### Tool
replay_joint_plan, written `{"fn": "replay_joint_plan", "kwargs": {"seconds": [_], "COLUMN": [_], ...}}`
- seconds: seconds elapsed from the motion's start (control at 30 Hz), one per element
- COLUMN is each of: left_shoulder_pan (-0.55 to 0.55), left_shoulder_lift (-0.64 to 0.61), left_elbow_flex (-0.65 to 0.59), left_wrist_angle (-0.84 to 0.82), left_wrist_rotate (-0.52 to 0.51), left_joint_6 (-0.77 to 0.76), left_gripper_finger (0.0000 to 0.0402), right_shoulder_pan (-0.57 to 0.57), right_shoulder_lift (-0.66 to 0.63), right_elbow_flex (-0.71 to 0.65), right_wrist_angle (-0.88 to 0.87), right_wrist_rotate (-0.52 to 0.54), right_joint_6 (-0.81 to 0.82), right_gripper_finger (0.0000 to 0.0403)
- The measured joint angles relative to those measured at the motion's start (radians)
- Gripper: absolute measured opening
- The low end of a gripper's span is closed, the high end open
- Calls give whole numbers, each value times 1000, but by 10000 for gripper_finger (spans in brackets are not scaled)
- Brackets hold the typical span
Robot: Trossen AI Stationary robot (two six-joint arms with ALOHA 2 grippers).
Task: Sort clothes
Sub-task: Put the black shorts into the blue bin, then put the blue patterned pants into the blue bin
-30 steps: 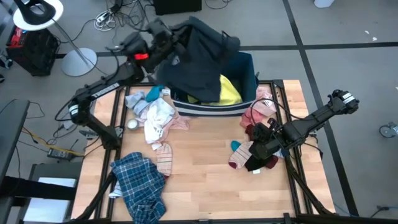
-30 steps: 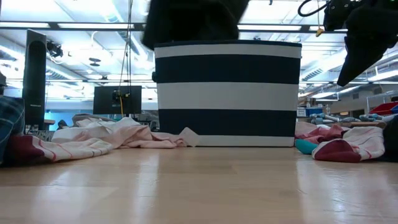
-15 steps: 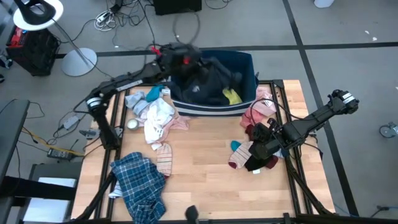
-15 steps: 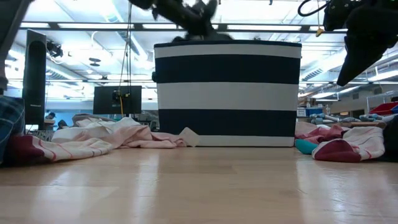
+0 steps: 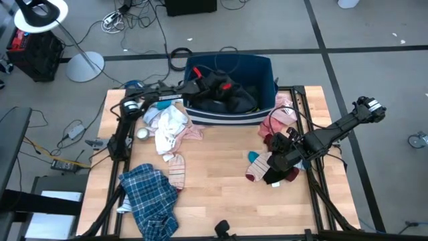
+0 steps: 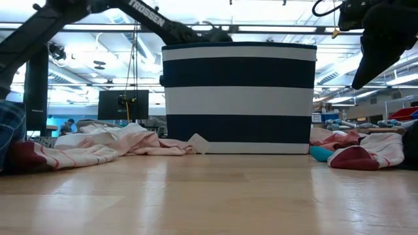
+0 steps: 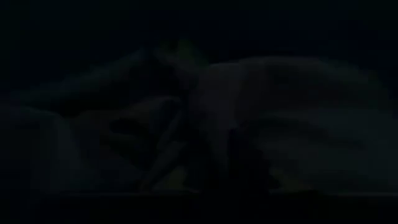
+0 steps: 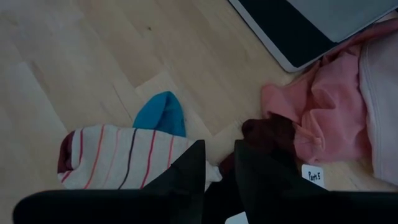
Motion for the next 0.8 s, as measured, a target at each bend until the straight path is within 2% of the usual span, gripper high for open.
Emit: {"fn": "replay_joint_plan", "kwargs": {"seconds": [0.23, 0.37, 0.5, 0.63, 0.8], "left_shoulder_pan": [3, 9, 7, -20, -74], "left_shoulder_lift": [21, -30, -118, -231, -362], "left_elbow_flex": [1, -3, -3, -3, -3], "left_wrist_angle": [-80, -102, -124, -187, -360], "left_wrist_rotate": [17, 40, 35, -28, -101], "left_joint_6": [10, 14, 42, 112, 143], "left_gripper_finger": [156, 186, 189, 182, 166], "right_shoulder_pan": [0, 0, 0, 0, 0], "right_shoulder_lift": [0, 0, 0, 0, 0], "right_elbow_flex": [0, 0, 0, 0, 0], "right_wrist_angle": [1, 5, 8, 12, 11], "right_wrist_rotate": [0, 0, 0, 0, -5], "right_joint_6": [-6, -6, -6, -6, -7], "right_gripper_finger": [84, 84, 84, 84, 84]}}
